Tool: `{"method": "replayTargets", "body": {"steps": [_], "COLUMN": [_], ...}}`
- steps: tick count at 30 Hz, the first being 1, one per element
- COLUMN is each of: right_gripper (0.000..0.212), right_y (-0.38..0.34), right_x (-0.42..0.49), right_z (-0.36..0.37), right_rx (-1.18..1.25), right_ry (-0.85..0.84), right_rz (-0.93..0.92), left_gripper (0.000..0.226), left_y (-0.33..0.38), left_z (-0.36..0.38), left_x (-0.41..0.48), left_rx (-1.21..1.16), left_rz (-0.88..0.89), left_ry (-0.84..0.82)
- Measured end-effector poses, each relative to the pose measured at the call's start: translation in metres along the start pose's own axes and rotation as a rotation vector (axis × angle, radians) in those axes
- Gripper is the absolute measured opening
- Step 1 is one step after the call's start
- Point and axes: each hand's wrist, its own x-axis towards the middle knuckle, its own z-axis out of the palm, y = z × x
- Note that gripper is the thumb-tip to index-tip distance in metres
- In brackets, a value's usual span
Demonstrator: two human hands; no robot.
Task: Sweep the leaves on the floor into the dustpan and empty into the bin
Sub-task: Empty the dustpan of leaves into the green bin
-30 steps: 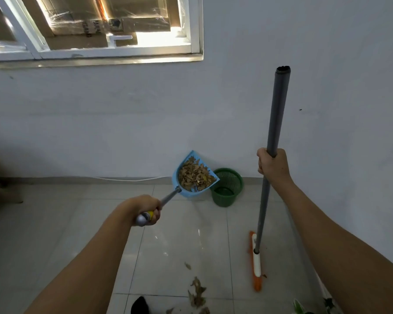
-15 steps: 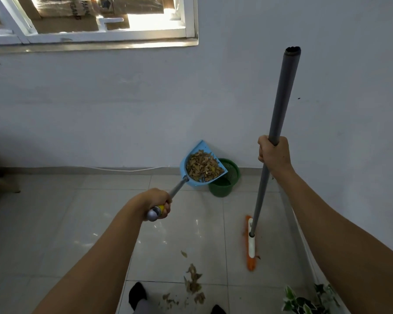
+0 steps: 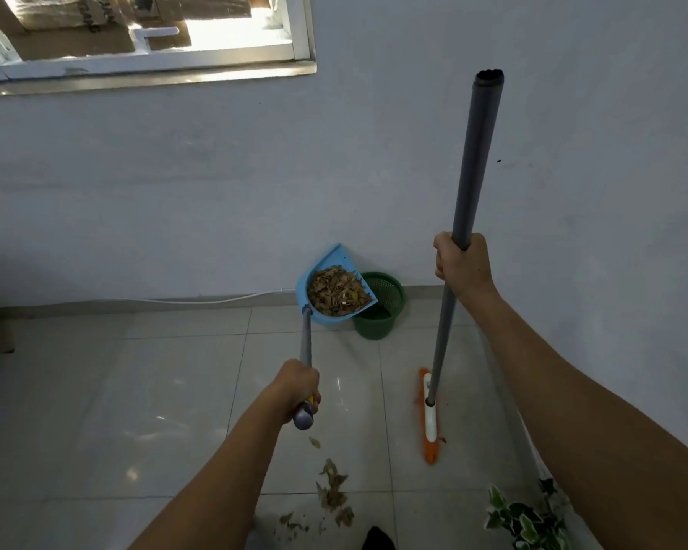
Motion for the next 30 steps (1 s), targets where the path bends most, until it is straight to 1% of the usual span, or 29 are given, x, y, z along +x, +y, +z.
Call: {"method": "replayTargets", "body": {"steps": [3,6,12,16,25,30], "right_gripper": [0.029,0.029,0.028,0.027,0.028,0.025], "right_y": [0.001,0.003,0.005,0.004,0.002,0.002], "right_x": [-0.002,-0.004,-0.01,-0.017,-0.035,-0.045], "right_z": [0.0,0.001,0.002,0.002,-0.001,-0.007], "right_rx": [0.003,-0.006,-0.024,-0.027,-0.024,-0.017], "right_ry": [0.0,0.006,-0.003,0.002,0.045,0.057], "right_rz": [-0.014,-0.025,-0.033,-0.029,-0.038,-0.048], "left_gripper": [0.015,0.013,0.024,0.029,0.025,0.025], "left_y": [-0.013,-0.021,-0.018,-0.021,-0.029,-0.023], "left_z": [0.014,0.029,0.059,0.066,0.072,0.085], "left_x": [0.005,0.009,0.0,-0.008,-0.015,-0.019], "left_rx": [0.019,0.014,0.067,0.118,0.096,0.115], "left_rz": [0.017,0.032,0.027,0.024,0.05,0.067], "left_ry": [0.039,0.04,0.079,0.1,0.103,0.102]}}
